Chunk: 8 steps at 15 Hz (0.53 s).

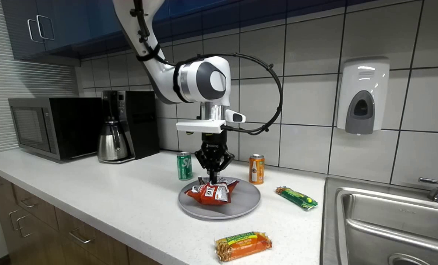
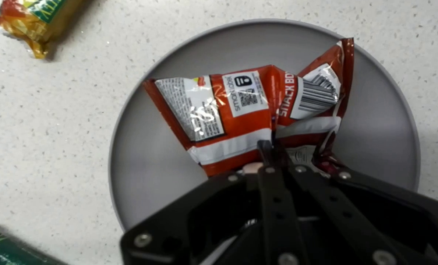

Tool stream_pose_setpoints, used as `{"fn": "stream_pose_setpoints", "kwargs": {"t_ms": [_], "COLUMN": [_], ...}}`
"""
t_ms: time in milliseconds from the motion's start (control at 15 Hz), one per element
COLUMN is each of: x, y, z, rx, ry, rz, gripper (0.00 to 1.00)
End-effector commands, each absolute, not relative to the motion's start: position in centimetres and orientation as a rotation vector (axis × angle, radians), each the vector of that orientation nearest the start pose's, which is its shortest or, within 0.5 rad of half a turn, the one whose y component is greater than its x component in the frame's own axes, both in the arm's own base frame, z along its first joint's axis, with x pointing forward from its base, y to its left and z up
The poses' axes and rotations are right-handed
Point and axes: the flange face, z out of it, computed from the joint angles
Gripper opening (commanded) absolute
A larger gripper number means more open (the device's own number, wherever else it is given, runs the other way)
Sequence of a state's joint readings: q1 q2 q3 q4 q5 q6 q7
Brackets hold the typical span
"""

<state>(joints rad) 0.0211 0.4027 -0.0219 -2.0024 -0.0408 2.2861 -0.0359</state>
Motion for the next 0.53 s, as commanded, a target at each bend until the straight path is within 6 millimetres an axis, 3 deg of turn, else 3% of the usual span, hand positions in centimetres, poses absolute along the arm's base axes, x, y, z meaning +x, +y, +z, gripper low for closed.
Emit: {"fn": "stream_pose_setpoints", "kwargs": {"t_ms": [0,467], "x": [58.5,57.7], "y": [1.6,5.7], "z": [26.5,28.2], "rx": [-3.184,-3.189], "ry": [-0.137,-0.244], "rz": [0.166,0.127], "gripper": [0.00,0.00]}}
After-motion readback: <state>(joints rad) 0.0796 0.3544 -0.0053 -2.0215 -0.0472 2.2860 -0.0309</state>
